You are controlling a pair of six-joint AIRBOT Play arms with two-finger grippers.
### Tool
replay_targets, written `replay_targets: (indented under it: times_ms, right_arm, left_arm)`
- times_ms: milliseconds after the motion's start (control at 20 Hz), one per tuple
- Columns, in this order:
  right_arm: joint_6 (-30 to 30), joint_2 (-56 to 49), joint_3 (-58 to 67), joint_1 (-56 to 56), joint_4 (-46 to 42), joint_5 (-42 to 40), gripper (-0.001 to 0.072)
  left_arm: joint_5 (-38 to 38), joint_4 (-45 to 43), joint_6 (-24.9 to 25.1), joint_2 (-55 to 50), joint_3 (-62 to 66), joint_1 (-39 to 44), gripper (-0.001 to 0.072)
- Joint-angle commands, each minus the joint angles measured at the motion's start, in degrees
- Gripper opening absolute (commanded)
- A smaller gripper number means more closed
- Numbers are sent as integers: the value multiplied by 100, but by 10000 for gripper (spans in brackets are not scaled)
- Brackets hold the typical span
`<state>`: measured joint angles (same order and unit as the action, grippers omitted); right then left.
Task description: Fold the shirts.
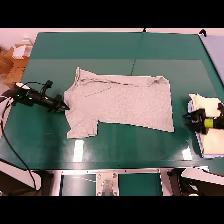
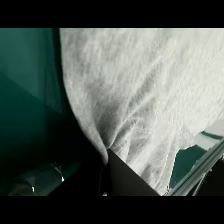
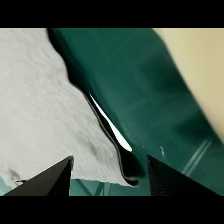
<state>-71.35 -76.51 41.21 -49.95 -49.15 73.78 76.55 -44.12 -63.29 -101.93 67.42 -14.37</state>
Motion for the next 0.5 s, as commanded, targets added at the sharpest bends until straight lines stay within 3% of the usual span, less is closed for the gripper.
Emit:
replay_targets:
  times_ms: [0, 250, 350, 400, 450]
  right_arm:
    - [-61, 149, -671, 184, -199, -326, 534]
    - [-59, -92, -669, 1029, 61, -732, 526]
    - [0, -203, -669, 1150, 136, -671, 413]
    - [24, -203, -671, 1209, 136, -616, 399]
    - [48, -201, -671, 1246, 157, -516, 309]
  left_arm:
    - [297, 33, 35, 15, -4, 11, 22]
    - [293, 94, 35, 15, -4, 11, 22]
    - [313, 127, 33, 17, -4, 11, 22]
    - [319, 129, 33, 22, -4, 11, 22]
    - [313, 157, 33, 57, -4, 11, 22]
